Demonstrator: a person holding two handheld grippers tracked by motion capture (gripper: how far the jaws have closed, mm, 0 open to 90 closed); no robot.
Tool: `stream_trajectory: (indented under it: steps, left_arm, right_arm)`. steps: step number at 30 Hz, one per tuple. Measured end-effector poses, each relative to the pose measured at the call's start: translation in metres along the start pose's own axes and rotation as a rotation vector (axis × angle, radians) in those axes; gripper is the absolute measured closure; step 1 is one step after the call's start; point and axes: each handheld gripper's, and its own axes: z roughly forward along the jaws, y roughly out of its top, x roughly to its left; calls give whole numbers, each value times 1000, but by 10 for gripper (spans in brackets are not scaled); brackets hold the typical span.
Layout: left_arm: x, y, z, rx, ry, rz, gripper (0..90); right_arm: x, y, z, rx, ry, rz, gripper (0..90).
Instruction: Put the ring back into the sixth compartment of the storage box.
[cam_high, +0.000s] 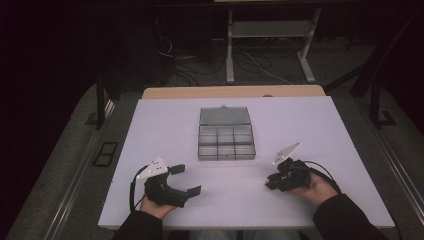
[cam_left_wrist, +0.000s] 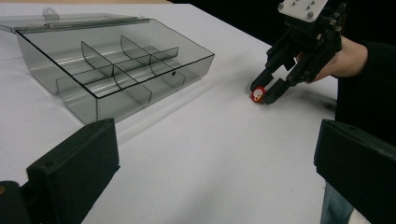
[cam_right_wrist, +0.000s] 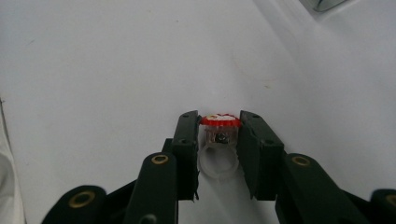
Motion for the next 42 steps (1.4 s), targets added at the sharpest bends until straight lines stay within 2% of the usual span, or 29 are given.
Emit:
stream_trajectory:
  steps: [2, 13, 23, 31, 42]
  left_arm:
    - [0, 0, 0, -3, 2, 1, 0]
    - [0, 0, -1, -4, 3, 2, 0]
    - [0, 0, 0, -4, 6, 1, 0]
    - [1, 0, -1, -4, 5, 2, 0]
    - [1, 0, -1, -5, 5, 2, 0]
  right_arm:
    - [-1, 0, 0, -2, 16, 14, 701]
    - [-2, 1, -4, -11, 33, 21, 707]
    - [-5, 5, -13, -52, 57, 35, 708]
    - [-9, 14, -26, -89, 56, 28, 708]
    - [-11, 25, -37, -113, 50, 15, 708]
